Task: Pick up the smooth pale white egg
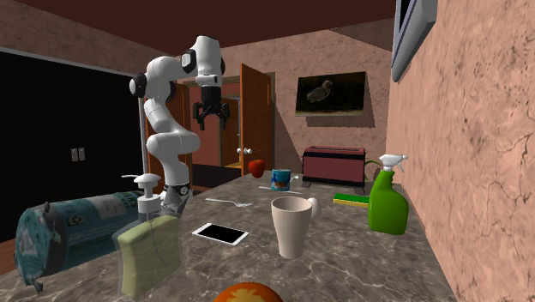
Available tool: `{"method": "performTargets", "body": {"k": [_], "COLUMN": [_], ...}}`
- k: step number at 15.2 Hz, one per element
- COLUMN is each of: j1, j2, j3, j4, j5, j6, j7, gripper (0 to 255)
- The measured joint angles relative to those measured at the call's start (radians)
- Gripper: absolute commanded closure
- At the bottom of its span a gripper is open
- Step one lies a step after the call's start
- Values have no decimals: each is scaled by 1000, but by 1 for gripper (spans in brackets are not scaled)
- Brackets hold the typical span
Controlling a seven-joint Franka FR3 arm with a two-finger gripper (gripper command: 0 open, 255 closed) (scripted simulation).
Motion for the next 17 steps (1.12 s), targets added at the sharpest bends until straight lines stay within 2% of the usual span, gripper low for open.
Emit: {"method": "performTargets", "body": {"k": [2, 7, 13, 17], "j1": [2, 19, 34, 46], "j2": [16, 192, 426, 600], "j3": [3, 23, 36, 50], "j4": [1, 44, 147, 259], "j5": [4, 36, 69, 92], "j6": [12, 124, 228, 274], "j7": [5, 38, 65, 90], "gripper": [0, 0, 0, 0]}}
